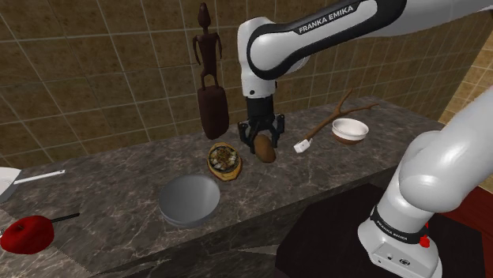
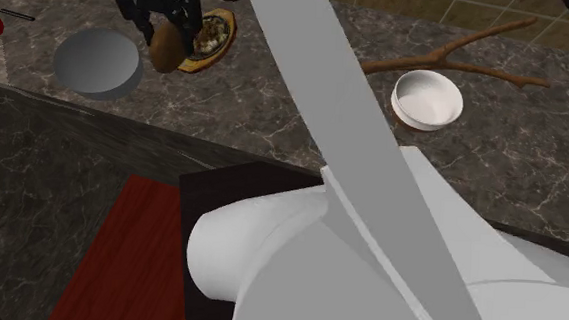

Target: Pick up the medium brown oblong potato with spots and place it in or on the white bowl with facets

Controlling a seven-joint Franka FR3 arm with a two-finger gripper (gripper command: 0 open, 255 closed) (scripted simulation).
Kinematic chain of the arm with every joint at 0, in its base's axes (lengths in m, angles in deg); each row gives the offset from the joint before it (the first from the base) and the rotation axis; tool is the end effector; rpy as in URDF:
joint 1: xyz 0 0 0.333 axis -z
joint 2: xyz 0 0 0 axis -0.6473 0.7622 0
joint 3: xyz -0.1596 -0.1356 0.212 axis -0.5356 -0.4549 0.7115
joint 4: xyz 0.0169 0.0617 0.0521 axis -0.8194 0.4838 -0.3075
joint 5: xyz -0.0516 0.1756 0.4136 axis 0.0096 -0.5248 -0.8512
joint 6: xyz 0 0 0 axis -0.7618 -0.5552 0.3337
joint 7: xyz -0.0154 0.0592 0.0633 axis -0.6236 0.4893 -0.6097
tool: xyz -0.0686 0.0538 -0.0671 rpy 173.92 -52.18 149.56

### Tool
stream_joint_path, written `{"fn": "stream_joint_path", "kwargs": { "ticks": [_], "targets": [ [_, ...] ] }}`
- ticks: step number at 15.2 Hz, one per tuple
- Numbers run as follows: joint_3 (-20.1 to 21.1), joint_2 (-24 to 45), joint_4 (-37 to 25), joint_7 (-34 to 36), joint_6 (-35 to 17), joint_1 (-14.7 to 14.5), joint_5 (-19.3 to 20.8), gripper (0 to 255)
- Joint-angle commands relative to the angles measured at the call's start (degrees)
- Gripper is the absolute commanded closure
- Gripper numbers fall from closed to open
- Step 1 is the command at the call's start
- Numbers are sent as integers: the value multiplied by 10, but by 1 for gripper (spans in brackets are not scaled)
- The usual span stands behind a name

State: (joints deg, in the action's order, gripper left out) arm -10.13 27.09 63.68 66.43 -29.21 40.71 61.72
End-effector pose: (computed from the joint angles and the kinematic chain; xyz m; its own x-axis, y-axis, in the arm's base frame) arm 0.4746 0.1519 0.4056 0.8667 -0.4442 -0.2270 -0.4553 -0.8903 0.0038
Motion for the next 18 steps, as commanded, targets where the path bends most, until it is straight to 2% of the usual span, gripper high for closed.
{"fn": "stream_joint_path", "kwargs": {
  "ticks": [1,6,11,15,18],
  "targets": [
    [17,36,-36,26,-4,-7,0,255],
    [53,129,-131,92,-10,-24,16,255],
    [80,231,-245,159,-3,-49,49,255],
    [92,320,-353,211,16,-79,83,255],
    [95,397,-456,249,42,-113,113,255]
  ]
}}
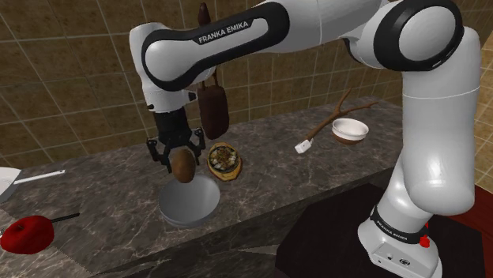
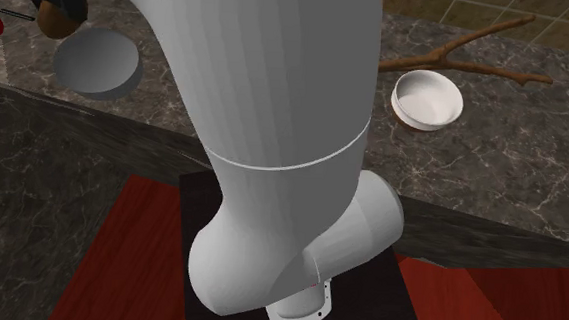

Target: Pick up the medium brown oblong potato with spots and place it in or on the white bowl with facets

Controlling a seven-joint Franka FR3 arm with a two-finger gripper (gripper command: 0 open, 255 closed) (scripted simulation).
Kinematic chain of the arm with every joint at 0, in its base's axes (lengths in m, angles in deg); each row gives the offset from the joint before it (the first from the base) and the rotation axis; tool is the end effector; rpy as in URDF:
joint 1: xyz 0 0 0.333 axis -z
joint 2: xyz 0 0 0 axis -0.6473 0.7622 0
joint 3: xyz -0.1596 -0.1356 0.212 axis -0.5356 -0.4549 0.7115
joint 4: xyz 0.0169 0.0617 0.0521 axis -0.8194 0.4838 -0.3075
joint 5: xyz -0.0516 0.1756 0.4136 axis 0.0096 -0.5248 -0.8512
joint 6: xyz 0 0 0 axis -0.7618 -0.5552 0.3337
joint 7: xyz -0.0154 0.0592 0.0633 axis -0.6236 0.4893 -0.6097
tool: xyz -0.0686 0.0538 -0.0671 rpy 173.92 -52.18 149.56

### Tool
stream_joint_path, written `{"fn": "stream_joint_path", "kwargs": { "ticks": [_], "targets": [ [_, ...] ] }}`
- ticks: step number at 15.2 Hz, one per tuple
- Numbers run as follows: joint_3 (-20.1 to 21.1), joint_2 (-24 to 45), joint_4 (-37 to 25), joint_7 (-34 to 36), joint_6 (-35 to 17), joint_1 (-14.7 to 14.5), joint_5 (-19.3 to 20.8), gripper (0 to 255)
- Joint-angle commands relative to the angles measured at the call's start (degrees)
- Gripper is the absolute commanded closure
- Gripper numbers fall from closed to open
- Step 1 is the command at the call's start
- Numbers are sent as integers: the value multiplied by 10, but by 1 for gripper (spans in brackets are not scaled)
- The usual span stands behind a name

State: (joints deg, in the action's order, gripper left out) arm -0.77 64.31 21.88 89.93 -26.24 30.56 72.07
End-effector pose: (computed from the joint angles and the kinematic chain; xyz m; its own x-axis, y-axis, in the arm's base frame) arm 0.5808 0.3791 0.4132 0.8672 -0.4428 -0.2279 -0.4542 -0.8909 0.0026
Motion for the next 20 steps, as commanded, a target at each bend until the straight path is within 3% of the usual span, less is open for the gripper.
{"fn": "stream_joint_path", "kwargs": {
  "ticks": [1,14,20],
  "targets": [
    [0,26,-31,13,5,-12,10,255],
    [-5,50,36,5,-84,-13,18,255],
    [-5,50,36,5,-84,-13,18,255]
  ]
}}
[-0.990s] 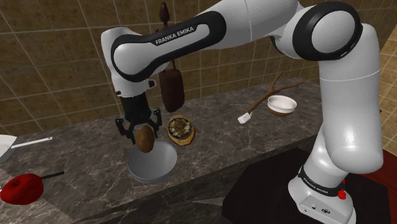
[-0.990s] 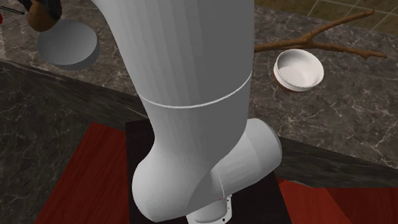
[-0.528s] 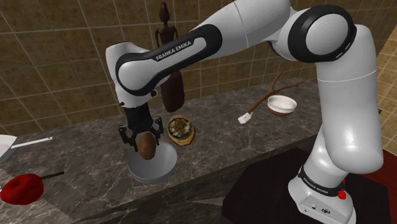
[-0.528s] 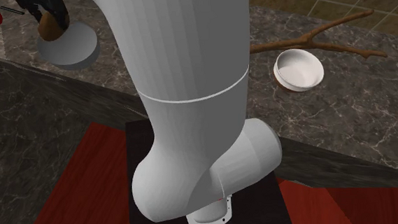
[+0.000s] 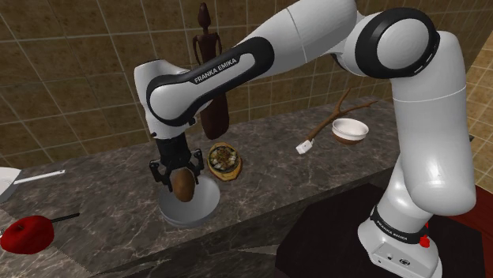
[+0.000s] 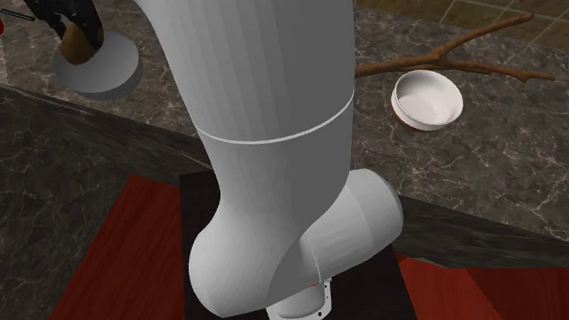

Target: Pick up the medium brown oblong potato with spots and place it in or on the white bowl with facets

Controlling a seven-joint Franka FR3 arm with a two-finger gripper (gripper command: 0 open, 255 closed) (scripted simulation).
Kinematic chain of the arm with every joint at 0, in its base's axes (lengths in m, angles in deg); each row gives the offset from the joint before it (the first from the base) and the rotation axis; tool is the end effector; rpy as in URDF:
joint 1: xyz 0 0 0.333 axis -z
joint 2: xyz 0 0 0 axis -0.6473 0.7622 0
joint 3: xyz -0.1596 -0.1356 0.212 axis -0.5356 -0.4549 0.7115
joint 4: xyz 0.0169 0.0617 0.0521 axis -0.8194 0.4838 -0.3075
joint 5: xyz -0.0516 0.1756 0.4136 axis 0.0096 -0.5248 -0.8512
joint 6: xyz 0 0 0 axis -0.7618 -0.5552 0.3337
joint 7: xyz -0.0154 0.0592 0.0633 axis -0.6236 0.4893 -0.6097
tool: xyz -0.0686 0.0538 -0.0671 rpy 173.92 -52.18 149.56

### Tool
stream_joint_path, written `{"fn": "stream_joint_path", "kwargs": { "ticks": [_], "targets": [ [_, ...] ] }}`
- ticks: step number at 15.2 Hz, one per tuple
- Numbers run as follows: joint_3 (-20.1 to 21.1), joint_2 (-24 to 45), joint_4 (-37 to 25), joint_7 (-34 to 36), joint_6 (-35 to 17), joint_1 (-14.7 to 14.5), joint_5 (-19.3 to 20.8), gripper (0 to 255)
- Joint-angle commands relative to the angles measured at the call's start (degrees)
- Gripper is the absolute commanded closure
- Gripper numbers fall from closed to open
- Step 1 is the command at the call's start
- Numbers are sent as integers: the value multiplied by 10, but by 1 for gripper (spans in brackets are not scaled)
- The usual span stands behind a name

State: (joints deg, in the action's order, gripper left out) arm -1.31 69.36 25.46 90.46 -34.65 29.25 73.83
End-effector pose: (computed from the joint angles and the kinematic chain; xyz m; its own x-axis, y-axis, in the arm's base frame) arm 0.5823 0.3907 0.3339 0.8661 -0.4450 -0.2279 -0.4564 -0.8898 0.0029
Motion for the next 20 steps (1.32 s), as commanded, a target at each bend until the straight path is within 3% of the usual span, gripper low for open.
{"fn": "stream_joint_path", "kwargs": {
  "ticks": [1,2,3,8,12,20],
  "targets": [
    [0,0,0,0,0,0,0,255],
    [0,0,0,0,0,0,0,255],
    [0,0,0,0,0,0,0,0],
    [0,0,0,0,0,0,0,0],
    [0,-7,-63,-1,70,3,-2,0],
    [0,-7,-63,-1,70,3,-2,0]
  ]
}}
